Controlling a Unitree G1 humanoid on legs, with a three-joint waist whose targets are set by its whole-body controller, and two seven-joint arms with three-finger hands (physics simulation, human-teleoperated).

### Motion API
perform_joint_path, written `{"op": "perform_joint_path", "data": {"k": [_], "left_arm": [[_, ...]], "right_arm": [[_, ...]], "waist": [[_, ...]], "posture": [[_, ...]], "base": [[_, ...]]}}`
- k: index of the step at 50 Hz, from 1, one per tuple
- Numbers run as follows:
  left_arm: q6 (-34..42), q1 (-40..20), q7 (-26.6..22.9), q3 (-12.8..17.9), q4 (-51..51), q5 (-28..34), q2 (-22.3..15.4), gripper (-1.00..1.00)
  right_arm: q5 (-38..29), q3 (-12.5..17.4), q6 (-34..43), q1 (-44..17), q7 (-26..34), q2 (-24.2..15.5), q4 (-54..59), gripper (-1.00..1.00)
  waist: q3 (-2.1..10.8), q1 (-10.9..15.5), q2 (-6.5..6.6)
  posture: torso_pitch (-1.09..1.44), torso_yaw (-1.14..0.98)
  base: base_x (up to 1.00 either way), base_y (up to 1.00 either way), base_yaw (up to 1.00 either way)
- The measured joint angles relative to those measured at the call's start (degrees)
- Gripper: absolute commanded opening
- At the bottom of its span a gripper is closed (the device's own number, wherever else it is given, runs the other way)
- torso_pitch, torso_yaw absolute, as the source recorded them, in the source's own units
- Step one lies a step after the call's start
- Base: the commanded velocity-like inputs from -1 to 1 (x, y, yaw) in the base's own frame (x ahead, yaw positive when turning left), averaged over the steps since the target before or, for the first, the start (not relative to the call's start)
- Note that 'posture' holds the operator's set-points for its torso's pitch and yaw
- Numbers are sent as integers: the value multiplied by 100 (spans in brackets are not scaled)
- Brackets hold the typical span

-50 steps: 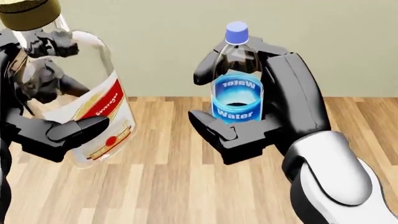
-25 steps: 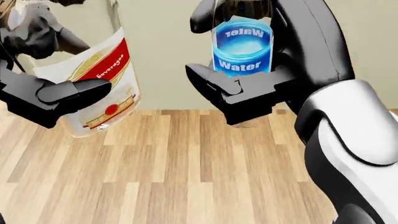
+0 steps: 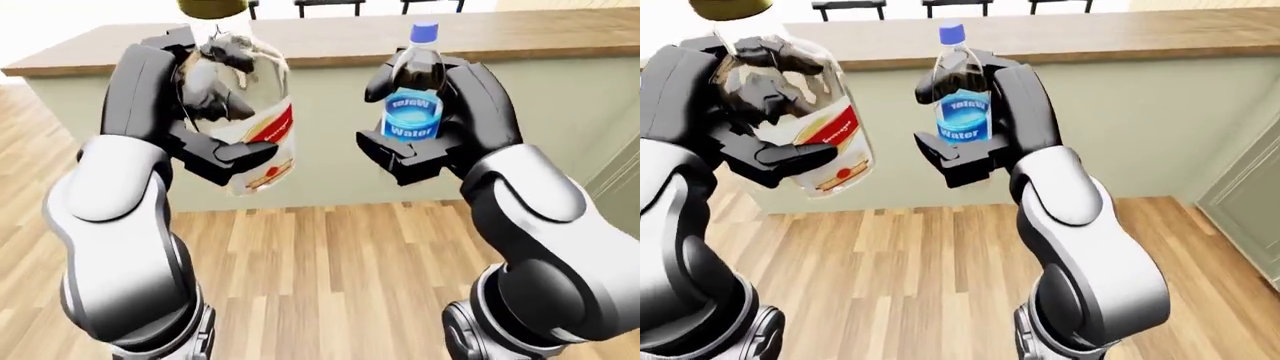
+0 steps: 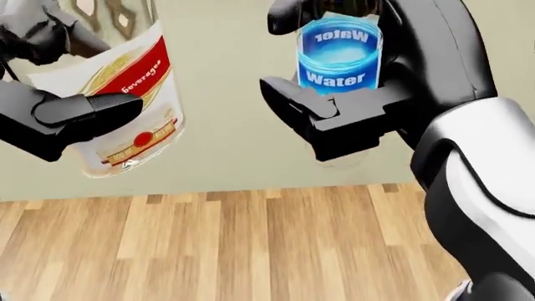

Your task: Move the drinks to the dining counter.

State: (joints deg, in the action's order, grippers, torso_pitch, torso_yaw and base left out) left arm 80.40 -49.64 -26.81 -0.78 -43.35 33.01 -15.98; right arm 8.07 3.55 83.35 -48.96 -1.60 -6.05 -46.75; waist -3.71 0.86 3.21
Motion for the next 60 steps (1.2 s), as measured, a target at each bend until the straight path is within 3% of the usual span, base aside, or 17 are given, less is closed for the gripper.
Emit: {"op": "perform_joint_path", "data": {"k": [5, 7, 10, 12, 17, 19, 20, 21, 23, 31, 35, 38, 44, 47, 54, 58, 60], "left_arm": [[39, -258, -176, 5, -160, 79, -153, -100], [89, -384, -210, 13, -129, 146, -211, -100], [175, -299, -294, -123, -114, 178, -160, -100], [265, -284, -397, -173, -63, 132, -186, -100], [241, -532, -474, -72, -193, 256, -291, -100], [186, -584, -484, -70, -192, 319, -296, -100], [176, -564, -493, -70, -174, 338, -290, -100], [175, -507, -505, -68, -143, 353, -300, -100], [290, -365, -537, -71, -6, 391, -295, -100], [293, -576, -679, -102, -191, 520, -335, -100], [179, -643, -688, -29, -162, 624, -329, -100], [204, -548, -795, -209, -55, 573, -220, -100], [288, -504, -920, -119, -25, 583, -253, -100], [213, -506, -859, -53, -85, 734, -236, -100], [57, -361, -803, -58, -18, 889, -46, -100], [66, -327, -871, -129, 68, 883, 5, -100], [14, -333, -891, -175, -46, 917, 83, -100]], "right_arm": [[45, 50, 5, -214, -73, 7, -193, -100], [71, 46, -61, -258, -89, 10, -190, -100], [82, 104, 25, -111, -118, -29, -150, -100], [68, 134, 195, -138, -151, -33, -60, -100], [123, 168, 208, -466, -194, -26, -263, -100], [163, 217, 154, -557, -188, -43, -304, -100], [178, 235, 147, -580, -188, -43, -271, -100], [190, 233, 157, -538, -192, -3, -237, -100], [263, 162, 356, -437, -169, 18, -73, -100], [364, 254, 443, -677, -233, -3, -336, -100], [412, 213, 267, -743, -251, -25, -353, -100], [360, 311, 406, -561, -307, -103, -320, -100], [318, 284, 478, -533, -385, -46, -144, -100], [395, 247, 397, -564, -362, -13, -173, -100], [586, 233, 310, -391, -326, -13, -186, -100], [582, 294, 326, -382, -384, -42, -171, -100], [589, 402, 322, -405, -404, -96, -287, -100]], "waist": [[95, 111, -172], [134, 46, -391], [-206, -63, -526], [-123, -96, -591], [128, -105, -478], [109, -95, -271], [48, -51, -74], [-55, -11, -37], [-188, 77, -85], [97, 118, -271], [173, 56, -577], [-115, -50, -664], [-161, 75, -433], [-289, 185, -53], [-359, 93, -240], [-104, 71, -621], [-8, -21, -586]], "posture": [[0, 0], [0, 0], [0, 0], [0, 0], [0, 0], [0, 0], [0, 0], [0, 0], [0, 0], [0, 0], [0, 0], [0, 0], [0, 0], [0, 0], [0, 0], [0, 0], [0, 0]], "base": [[76, 0, 0], [75, 0, 0], [75, 0, 0], [75, 0, 0], [40, 0, 0], [23, 0, 0], [31, 0, 0], [38, 0, 0], [39, 0, 0], [57, 0, 0], [42, 0, 0], [6, 0, 74], [6, 0, 100], [6, 0, 90], [2, 0, 0], [42, 0, 0], [18, 0, 0]]}}
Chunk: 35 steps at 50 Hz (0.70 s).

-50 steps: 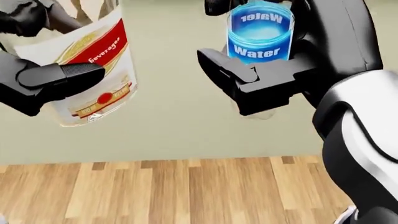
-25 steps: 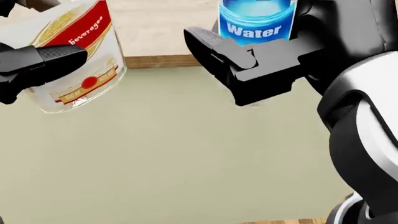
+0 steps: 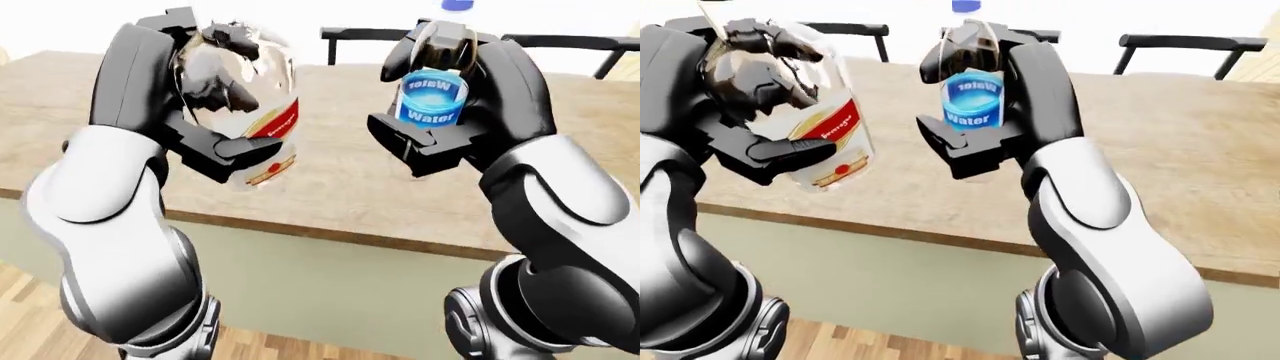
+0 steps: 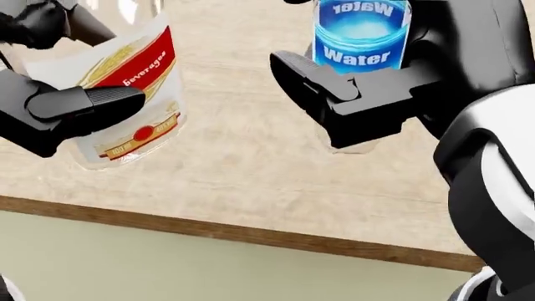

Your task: Move the drinks to the dining counter.

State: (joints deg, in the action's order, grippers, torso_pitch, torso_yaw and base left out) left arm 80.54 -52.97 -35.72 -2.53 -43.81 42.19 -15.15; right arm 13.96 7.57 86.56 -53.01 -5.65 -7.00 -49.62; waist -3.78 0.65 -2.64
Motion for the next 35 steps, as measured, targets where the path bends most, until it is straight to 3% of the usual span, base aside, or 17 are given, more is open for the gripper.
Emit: {"op": "perform_joint_path", "data": {"k": [2, 4, 9, 12, 16, 18, 20, 23, 27, 35], "left_arm": [[-97, -31, -54, -32, -107, -14, 18, -100], [-172, -35, -81, 11, -58, -18, 22, -100], [-93, -73, -122, 58, 111, 87, -23, -100], [-58, -77, -158, 78, 206, 133, -33, -100], [28, -210, -275, 115, 243, 179, -120, -100], [12, -287, -320, 66, 137, 206, -122, -100], [-11, -367, -382, 20, 100, 212, -157, -100], [-11, -316, -410, 118, 112, 307, -183, -100], [9, -337, -389, 193, 249, 428, -141, -100], [-69, -316, -461, 193, 219, 488, -118, -100]], "right_arm": [[-17, 89, -51, -21, -35, -32, -121, -100], [-23, 89, -130, -49, -60, -71, -57, -100], [45, 74, 2, -94, -75, -134, 116, -100], [56, 21, 136, 33, -96, -122, 275, -100], [99, -58, 243, -109, -77, -270, 108, -100], [93, 55, 260, -266, -72, -260, -24, -100], [65, 105, 221, -389, -79, -236, -7, -100], [87, -91, 75, -372, -39, -217, 258, -100], [71, -303, -321, -399, 17, -261, 1029, -100], [-284, -309, -1275, -559, -57, -339, 2301, -100]], "waist": [[-35, -8, -103], [-71, 19, -107], [-192, 1, 113], [-60, -136, 220], [67, -75, 29], [91, -49, 142], [73, -18, 337], [-47, 67, 236], [-133, -8, 319], [-302, -54, 168]], "posture": [[0, 0], [0, 0], [0, 0], [0, 0], [0, 0], [0, 0], [0, 0], [0, 0], [0, 0], [0, 0]], "base": [[0, 0, 0], [0, 0, 0], [0, 0, 0], [-22, 12, 0], [-74, 45, 0], [-14, 15, 0], [0, 0, 0], [0, 0, 0], [0, 0, 0], [0, 0, 0]]}}
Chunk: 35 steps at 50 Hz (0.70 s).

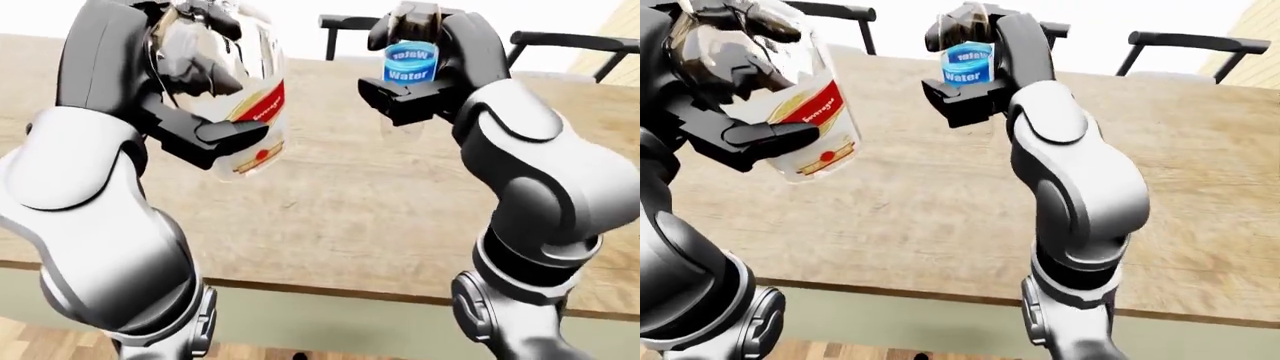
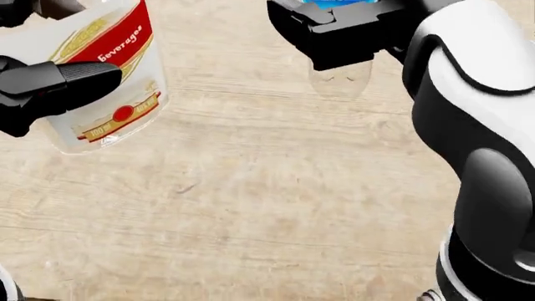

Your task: Move the drinks to the dining counter.

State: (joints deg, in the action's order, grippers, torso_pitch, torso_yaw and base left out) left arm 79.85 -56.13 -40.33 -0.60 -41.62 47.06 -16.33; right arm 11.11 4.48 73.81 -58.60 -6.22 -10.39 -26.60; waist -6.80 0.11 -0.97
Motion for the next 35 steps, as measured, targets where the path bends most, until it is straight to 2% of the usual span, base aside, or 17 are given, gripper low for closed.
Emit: {"op": "perform_joint_path", "data": {"k": [7, 9, 11, 13, 16, 17, 22, 29, 35], "left_arm": [[13, 3, -86, -7, 7, 59, 15, -100], [-40, 0, -88, 39, 19, 55, 33, -100], [-92, -31, -76, 72, 30, 56, 29, -100], [-122, 28, -77, 54, 0, 50, 66, -100], [-78, -2, -139, -6, 78, -16, 60, -100], [-80, -38, -144, -7, 91, -32, 58, -100], [-192, -71, -99, 3, -13, -55, 84, -100], [-161, 44, -59, 104, 106, -107, 47, -100], [-217, 70, 38, 137, 84, -161, 53, -100]], "right_arm": [[-401, -55, -1064, -270, -166, 34, 1842, -100], [-523, -39, -1528, -321, -247, 45, 2483, -100], [-635, -5, -1937, -423, -336, 38, 3072, -100], [-748, 18, -2267, -472, -429, 25, 3514, -100], [-890, 52, -2682, -695, -563, 7, 4361, -100], [-936, 50, -2863, -800, -603, -8, 4657, -100], [-1133, 87, -3919, -1058, -783, -30, 5677, -100], [-1173, 35, -4957, -1001, -978, 137, 6715, -100], [-1050, 56, -5564, -868, -1030, 146, 6958, -100]], "waist": [[-66, 57, -183], [-50, 81, -271], [3, 123, -412], [47, 87, -319], [223, 141, -354], [275, 139, -326], [367, 5, 71], [252, -29, -1], [226, -3, -35]], "posture": [[0, 0], [0, 0], [0, 0], [0, 0], [0, 0], [0, 0], [0, 0], [0, 0], [0, 0]], "base": [[0, 0, 0], [0, 0, 0], [0, 0, 0], [0, 0, 0], [0, 0, 0], [0, 0, 0], [0, 0, 0], [0, 0, 0], [0, 0, 0]]}}
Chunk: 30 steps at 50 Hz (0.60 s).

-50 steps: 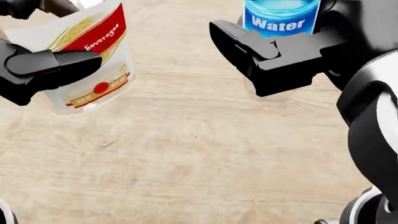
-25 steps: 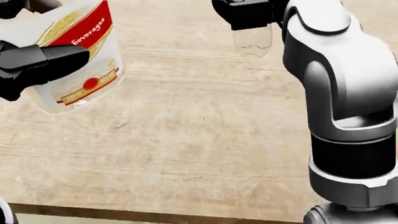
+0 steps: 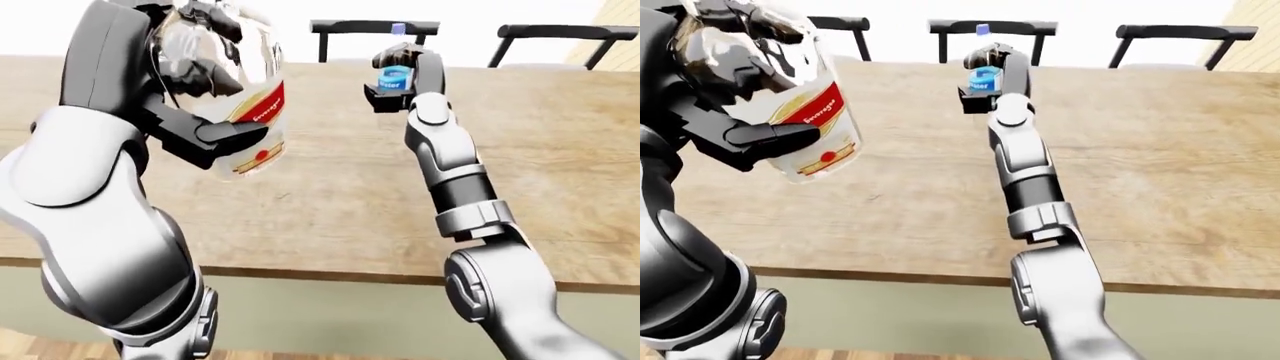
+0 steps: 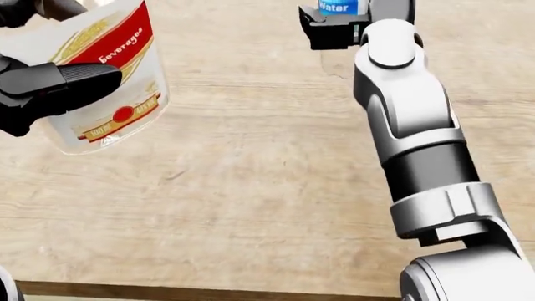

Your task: Move the drinks to the dining counter.

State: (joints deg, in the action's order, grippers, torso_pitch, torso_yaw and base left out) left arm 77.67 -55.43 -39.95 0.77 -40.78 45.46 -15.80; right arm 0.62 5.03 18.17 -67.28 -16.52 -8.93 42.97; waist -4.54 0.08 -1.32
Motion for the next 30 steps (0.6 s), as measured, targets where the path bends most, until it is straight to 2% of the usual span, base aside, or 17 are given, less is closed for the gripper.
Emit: {"op": "perform_joint_path", "data": {"k": [12, 30], "left_arm": [[18, 119, 106, -33, -159, -89, 6, -100], [-95, 210, 276, -12, -71, -282, 40, -100]], "right_arm": [[96, -16, -706, 201, -84, 35, 286, -100], [88, 16, -1171, 286, -126, 16, 984, -100]], "waist": [[41, 23, -16], [81, 16, 27]], "posture": [[0, 0], [0, 0]], "base": [[0, 0, 0], [0, 0, 0]]}}
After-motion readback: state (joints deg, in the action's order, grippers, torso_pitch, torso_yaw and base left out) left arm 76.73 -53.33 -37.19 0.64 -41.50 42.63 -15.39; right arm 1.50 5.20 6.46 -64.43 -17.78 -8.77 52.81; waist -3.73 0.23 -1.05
